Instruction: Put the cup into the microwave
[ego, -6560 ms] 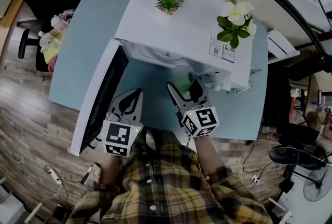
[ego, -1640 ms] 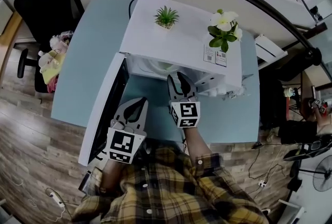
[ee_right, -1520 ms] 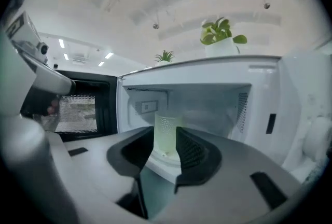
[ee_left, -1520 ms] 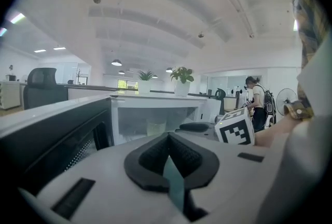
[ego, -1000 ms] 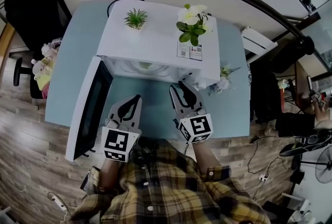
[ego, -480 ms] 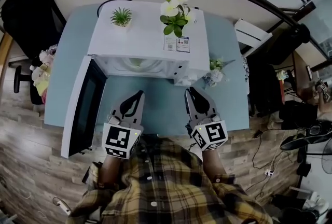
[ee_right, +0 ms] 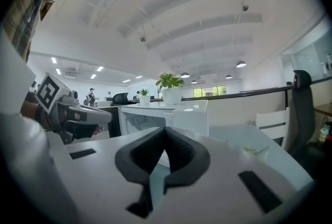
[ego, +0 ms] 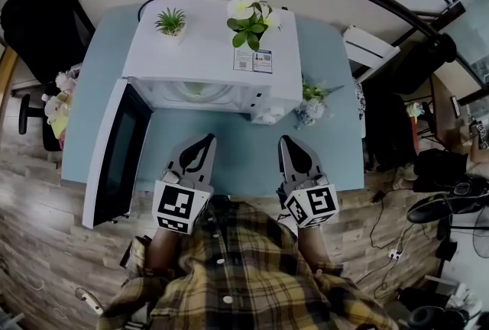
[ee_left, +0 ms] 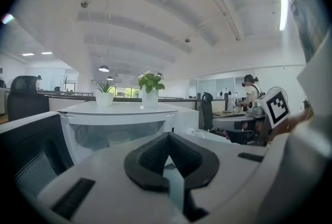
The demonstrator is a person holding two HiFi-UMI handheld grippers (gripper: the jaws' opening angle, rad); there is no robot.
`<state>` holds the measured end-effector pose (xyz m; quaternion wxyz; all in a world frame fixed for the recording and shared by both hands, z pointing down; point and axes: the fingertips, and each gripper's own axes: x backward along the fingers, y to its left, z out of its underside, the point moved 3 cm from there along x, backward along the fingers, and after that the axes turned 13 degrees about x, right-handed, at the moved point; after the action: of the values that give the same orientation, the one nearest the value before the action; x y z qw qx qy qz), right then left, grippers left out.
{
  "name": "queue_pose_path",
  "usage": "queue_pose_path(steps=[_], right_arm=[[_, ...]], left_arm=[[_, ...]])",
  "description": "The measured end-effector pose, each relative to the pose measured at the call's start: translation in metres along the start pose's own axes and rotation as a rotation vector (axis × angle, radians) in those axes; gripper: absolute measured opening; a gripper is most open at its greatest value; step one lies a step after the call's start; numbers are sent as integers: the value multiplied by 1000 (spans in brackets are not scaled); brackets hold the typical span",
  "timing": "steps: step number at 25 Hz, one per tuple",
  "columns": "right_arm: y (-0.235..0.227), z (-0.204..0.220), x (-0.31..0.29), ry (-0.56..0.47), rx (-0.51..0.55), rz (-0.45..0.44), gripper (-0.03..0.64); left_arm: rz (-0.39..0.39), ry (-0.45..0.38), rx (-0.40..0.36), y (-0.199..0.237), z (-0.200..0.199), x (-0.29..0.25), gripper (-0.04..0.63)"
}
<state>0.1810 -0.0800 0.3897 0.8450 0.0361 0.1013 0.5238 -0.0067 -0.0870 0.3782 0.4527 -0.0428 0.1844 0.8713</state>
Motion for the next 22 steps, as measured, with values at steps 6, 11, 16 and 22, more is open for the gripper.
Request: queue_pose_path(steps=[6,11,16,22], right_arm=[[-4,3,5,-3,-21,-10,5],[-7,6,7,0,-34,-15,4],[-4,7,5,0,-39,-35,3],[-4,9,4,-4,-39,-49,4]], left_arm=[[-8,2,10,-4,7,-2,-8],[-11,13,14,-9,12,-3,-8],[-26,7,16,-8,12,-1,-8],[-33,6,12,-8,13,-1,-8]])
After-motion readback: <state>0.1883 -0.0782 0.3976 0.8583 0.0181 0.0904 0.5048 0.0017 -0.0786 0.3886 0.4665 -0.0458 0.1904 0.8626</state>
